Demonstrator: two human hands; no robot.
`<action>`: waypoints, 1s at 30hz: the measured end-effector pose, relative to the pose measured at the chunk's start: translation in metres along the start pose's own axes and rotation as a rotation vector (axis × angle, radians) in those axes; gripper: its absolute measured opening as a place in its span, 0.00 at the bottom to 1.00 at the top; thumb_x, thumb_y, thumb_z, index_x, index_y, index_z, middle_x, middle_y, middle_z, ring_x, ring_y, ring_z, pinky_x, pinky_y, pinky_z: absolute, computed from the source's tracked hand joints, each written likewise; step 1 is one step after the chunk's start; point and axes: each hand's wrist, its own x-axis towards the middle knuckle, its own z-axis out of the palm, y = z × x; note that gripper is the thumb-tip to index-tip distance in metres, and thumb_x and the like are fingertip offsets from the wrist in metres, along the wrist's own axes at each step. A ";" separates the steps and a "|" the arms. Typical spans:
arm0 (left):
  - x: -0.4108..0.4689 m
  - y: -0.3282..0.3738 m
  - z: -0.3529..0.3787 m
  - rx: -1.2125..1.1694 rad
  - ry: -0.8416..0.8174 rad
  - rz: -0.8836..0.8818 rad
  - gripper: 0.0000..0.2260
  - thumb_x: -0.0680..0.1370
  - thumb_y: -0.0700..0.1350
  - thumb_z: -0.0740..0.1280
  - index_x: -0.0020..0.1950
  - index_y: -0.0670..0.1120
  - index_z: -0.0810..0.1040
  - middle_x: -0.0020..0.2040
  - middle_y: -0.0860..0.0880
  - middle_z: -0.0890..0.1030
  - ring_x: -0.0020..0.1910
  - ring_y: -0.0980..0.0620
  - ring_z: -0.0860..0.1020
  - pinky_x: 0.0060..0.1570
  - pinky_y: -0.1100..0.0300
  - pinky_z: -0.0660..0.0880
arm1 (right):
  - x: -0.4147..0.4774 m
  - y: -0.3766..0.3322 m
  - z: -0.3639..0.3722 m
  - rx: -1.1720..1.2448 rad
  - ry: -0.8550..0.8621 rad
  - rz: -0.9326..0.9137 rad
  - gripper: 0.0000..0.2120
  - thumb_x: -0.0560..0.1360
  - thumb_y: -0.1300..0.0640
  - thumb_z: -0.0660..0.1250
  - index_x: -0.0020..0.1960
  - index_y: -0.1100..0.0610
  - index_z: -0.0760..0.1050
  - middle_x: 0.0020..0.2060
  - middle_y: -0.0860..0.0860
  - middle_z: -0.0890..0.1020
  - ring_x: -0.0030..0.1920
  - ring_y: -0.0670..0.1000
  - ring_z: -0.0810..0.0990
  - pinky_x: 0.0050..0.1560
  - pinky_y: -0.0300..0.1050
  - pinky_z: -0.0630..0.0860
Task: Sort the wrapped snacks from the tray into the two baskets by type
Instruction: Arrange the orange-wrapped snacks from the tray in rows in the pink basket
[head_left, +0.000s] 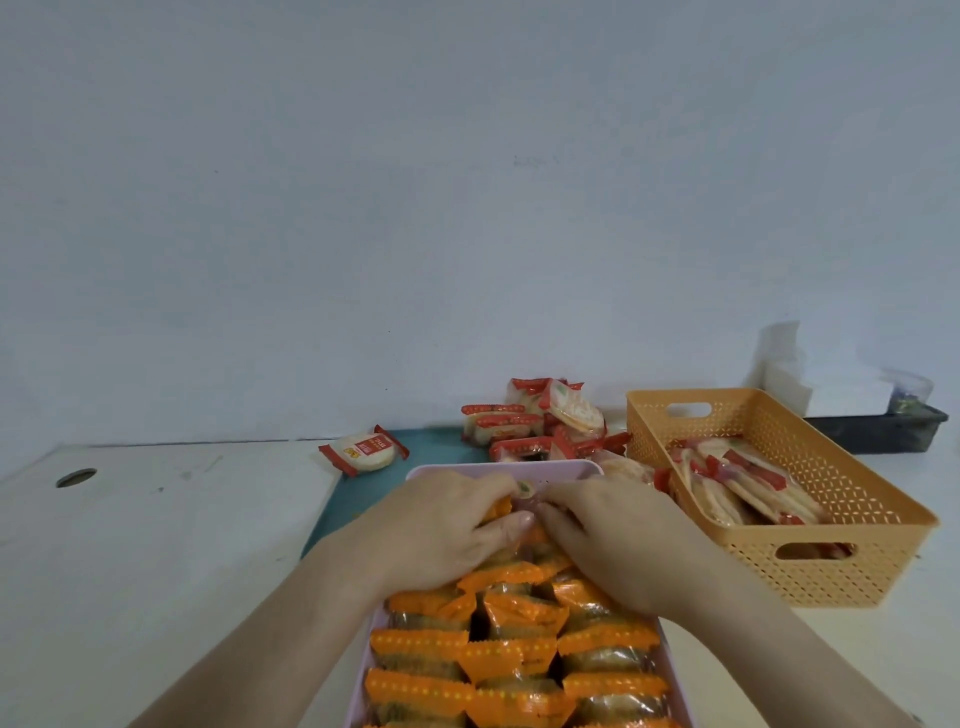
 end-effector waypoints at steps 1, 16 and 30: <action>0.000 0.000 0.000 0.026 -0.010 -0.005 0.18 0.79 0.64 0.52 0.62 0.58 0.71 0.55 0.57 0.80 0.52 0.59 0.76 0.53 0.55 0.75 | 0.001 0.001 0.001 -0.002 -0.021 -0.015 0.16 0.82 0.46 0.50 0.49 0.47 0.76 0.41 0.43 0.78 0.43 0.44 0.76 0.43 0.41 0.75; -0.014 -0.002 -0.016 -0.115 0.052 0.024 0.21 0.77 0.66 0.49 0.53 0.58 0.76 0.47 0.59 0.80 0.44 0.60 0.78 0.43 0.58 0.76 | 0.020 0.004 -0.002 0.330 0.123 0.006 0.18 0.78 0.52 0.62 0.67 0.45 0.70 0.60 0.43 0.72 0.61 0.44 0.70 0.61 0.43 0.70; 0.010 -0.119 0.023 -0.180 -0.215 -0.423 0.16 0.76 0.54 0.66 0.63 0.53 0.72 0.64 0.52 0.76 0.63 0.49 0.73 0.66 0.52 0.69 | 0.146 0.006 0.015 0.123 -0.622 -0.039 0.29 0.74 0.45 0.68 0.73 0.46 0.64 0.72 0.47 0.68 0.70 0.49 0.68 0.69 0.48 0.66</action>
